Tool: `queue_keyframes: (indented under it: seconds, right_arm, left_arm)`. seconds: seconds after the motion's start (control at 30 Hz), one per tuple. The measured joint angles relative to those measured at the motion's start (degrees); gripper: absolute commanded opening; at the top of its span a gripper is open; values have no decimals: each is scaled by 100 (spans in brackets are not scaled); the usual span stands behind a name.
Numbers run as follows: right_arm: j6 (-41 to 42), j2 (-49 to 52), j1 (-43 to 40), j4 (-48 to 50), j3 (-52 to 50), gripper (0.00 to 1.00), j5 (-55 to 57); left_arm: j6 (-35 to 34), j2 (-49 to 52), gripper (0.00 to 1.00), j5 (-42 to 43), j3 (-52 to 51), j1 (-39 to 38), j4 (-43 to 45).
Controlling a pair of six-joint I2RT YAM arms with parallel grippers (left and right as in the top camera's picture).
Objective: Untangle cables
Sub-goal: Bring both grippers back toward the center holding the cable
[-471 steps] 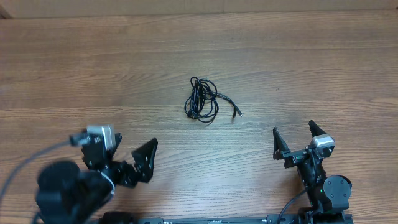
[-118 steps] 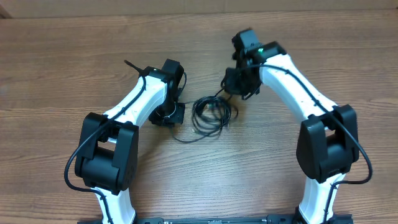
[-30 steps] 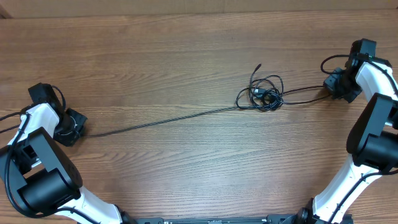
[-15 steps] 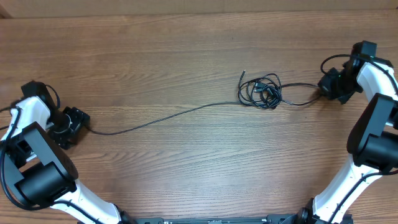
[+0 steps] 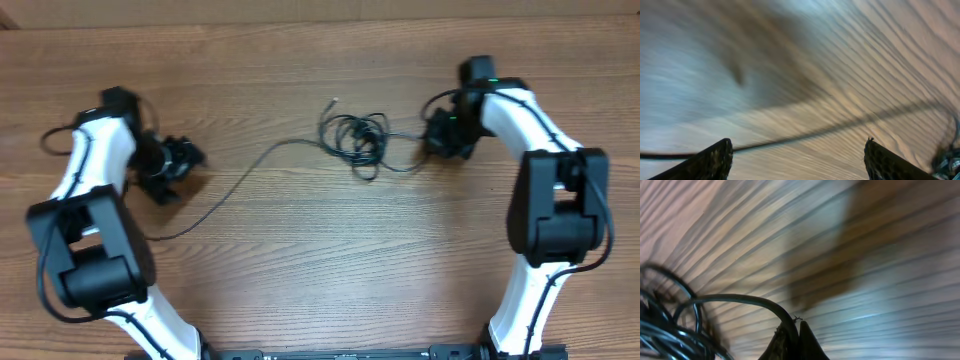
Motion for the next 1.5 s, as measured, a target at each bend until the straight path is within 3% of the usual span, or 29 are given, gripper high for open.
queue_keyframes:
  seconds: [0.23, 0.4, 0.5, 0.63, 0.8, 1.3, 1.33, 1.37, 1.4, 1.5]
  right_arm:
    - [284, 0, 831, 133, 0, 4, -11]
    - [352, 0, 1327, 138, 0, 4, 125]
    - [372, 0, 1449, 133, 0, 4, 284]
    - [387, 0, 1467, 133, 0, 4, 369]
    - [387, 0, 1467, 131, 0, 4, 402]
    - [385, 0, 1467, 129, 0, 4, 455]
    - [385, 0, 1469, 129, 0, 4, 457]
    - [385, 0, 1467, 131, 0, 4, 466]
    - [387, 0, 1467, 129, 0, 4, 468]
    - [387, 0, 1467, 122, 0, 4, 468]
  left_arm:
    - [-782, 0, 73, 61, -15, -1145, 835]
    - [-1445, 0, 71, -79, -24, -1746, 1469]
    - [-1875, 0, 60, -400, -24, -1965, 1681]
    - [-2524, 0, 57, -831, -28, -2131, 1838]
    - [-3163, 9, 38, -1158, -39, -2133, 2269]
    - [-3790, 852, 37, -796, 39, -2149, 3379]
    - [-3803, 874, 28, -798, 63, -2153, 3386]
    - [-3803, 890, 13, -791, 85, -2159, 3388]
    - [-3805, 901, 6, -785, 90, -2159, 3394]
    - [-3668, 964, 4, -756, 92, -2164, 3359]
